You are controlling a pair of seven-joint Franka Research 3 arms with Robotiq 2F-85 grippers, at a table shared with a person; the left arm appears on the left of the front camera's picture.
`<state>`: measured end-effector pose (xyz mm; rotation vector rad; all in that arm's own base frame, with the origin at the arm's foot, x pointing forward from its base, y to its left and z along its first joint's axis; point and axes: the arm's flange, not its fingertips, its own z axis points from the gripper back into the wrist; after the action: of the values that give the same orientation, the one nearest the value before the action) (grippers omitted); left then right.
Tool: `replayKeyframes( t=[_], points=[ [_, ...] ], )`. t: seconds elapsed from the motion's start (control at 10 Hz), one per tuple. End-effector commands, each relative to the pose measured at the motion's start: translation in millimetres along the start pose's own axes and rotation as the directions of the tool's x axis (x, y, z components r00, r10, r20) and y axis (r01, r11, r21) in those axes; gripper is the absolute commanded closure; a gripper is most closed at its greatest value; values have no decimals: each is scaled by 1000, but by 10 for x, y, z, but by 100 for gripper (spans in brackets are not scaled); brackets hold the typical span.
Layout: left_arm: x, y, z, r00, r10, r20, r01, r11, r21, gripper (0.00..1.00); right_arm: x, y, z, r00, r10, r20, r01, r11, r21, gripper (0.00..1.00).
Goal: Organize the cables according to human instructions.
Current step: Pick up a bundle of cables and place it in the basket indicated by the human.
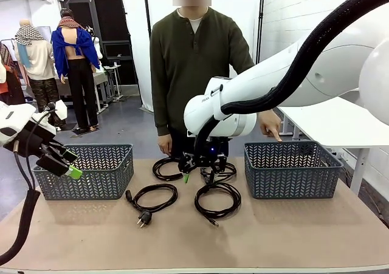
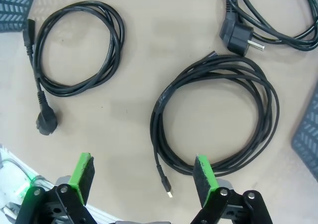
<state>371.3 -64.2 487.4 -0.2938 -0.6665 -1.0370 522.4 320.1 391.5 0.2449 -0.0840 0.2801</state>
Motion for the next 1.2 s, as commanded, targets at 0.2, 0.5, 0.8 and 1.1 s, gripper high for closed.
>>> replayKeyframes(
  t=[0.2, 0.5, 0.8, 1.1],
  points=[
    [-26, 39, 2, 1000, -13, 15, 14, 1000, -18, 0, 44, -8, -41, 998, -59, -5, 59, 998, -17, 0],
    [-26, 39, 2, 1000, -13, 15, 14, 1000, -18, 0, 105, -3, -274, 992, -121, -41, 119, 991, -61, 0],
    [-26, 39, 2, 1000, -13, 15, 14, 1000, -18, 0, 190, -7, -370, 987, -152, -53, 147, 986, -82, 0],
    [-26, 39, 2, 1000, -13, 15, 14, 1000, -18, 0, 305, 34, -380, 976, -198, -85, 191, 977, -93, 0]
  ],
)
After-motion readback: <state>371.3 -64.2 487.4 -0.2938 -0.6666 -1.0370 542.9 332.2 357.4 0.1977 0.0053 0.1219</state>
